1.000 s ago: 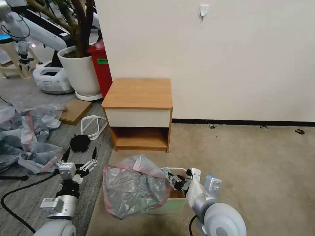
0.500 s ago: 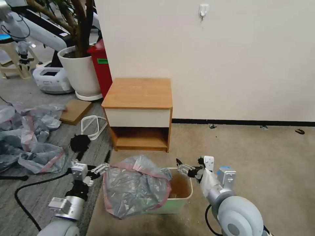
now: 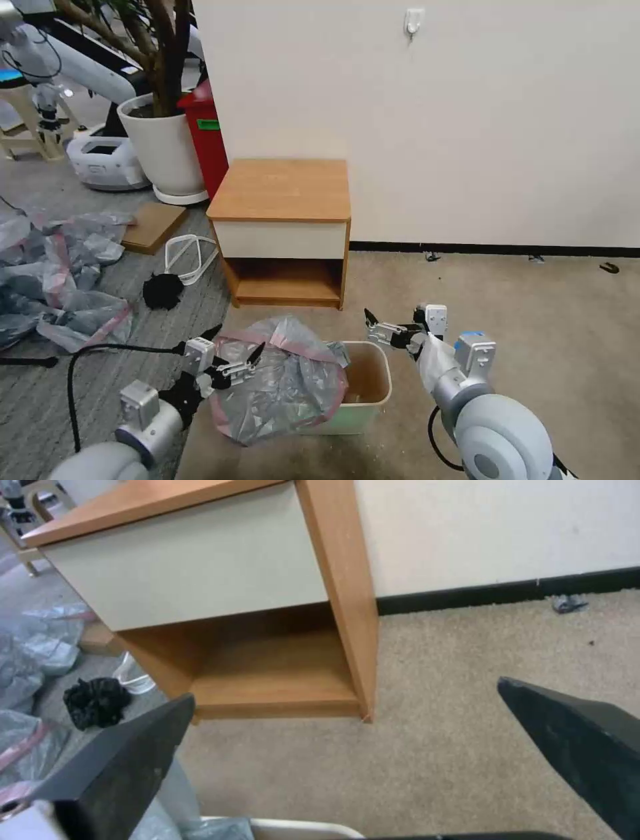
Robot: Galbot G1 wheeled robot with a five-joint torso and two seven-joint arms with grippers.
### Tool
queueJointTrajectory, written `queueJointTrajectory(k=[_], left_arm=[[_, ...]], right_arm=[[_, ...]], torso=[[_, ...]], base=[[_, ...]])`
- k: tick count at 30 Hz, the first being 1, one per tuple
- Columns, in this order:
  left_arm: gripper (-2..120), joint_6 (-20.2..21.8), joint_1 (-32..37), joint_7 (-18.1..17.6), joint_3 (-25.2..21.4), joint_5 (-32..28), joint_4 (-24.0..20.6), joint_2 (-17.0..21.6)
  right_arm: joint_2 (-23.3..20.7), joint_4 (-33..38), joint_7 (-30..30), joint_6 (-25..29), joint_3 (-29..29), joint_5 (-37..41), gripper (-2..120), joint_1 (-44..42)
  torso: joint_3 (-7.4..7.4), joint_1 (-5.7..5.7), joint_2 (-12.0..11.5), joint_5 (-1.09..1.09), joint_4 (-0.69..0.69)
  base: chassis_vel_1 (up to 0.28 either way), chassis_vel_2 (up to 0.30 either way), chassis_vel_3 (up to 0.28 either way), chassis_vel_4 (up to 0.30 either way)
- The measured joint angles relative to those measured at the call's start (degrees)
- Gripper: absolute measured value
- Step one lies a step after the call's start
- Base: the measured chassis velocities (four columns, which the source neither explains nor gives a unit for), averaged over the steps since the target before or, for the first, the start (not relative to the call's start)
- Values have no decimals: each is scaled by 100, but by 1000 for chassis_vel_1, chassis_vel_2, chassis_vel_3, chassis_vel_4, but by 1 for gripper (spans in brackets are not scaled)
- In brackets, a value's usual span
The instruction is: Pick up the garbage bag from the table and place it over the trash can.
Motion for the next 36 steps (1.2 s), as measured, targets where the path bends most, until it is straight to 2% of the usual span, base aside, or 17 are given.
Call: queueJointTrajectory(k=[1,3,4,5,6,9,10,12,18,20,25,27,32,36], left_arm=[[100,0,0,0,0,0,0,0],[100,475,-66,-453,19,-303,-128,145],[100,542,-105,-654,42,-367,-135,191],[100,584,-154,-890,83,-458,-132,230],[100,584,-154,-890,83,-458,-132,230],[100,587,-239,-1781,223,-1077,-93,284],[100,587,-239,-1781,223,-1077,-93,284],[100,575,-261,-2112,277,-1341,-71,292],[100,535,-339,-2477,424,-1585,52,322],[100,518,-436,-2731,582,-1803,149,344],[100,501,-693,-2990,999,-1975,369,430],[100,496,-835,-3213,1241,-2143,473,524],[100,488,-1028,-3441,1478,-2337,622,655],[99,480,-1270,-3762,1728,-2610,774,727]], right_arm=[[0,0,0,0,0,0,108,0],[12,6,4,15,35,5,102,-10],[21,11,5,25,47,6,101,-21],[35,13,7,35,54,6,100,-35],[35,13,7,35,54,6,100,-35],[101,7,9,59,51,-11,99,-80],[101,7,9,59,51,-11,99,-80],[148,-15,9,66,25,-33,99,-82],[210,-69,9,69,-40,-67,99,-31],[217,-99,7,70,-43,-72,99,-12],[231,-145,5,80,-34,-96,99,-15],[248,-152,5,83,-16,-104,99,-22],[256,-154,4,85,42,-105,99,-34],[264,-176,5,106,101,-105,98,-61]], torso=[[0,0,0,0,0],[0,0,0,0,0],[0,0,0,0,0],[0,0,0,-1,0],[0,0,0,-1,0],[0,0,0,-1,-1],[0,0,0,-1,-1],[0,0,0,-1,0],[0,0,0,0,0],[0,0,0,0,0],[0,0,0,0,0],[0,0,0,0,0],[0,0,0,0,0],[0,0,0,-1,0]], base=[[0,0,0,0],[0,0,0,0],[0,0,0,0],[0,0,0,0],[0,0,0,0],[0,0,0,0],[0,0,0,0],[0,0,0,0],[0,0,0,0],[0,0,0,0],[0,0,0,0],[0,0,0,0],[0,0,0,0],[0,0,0,0]])
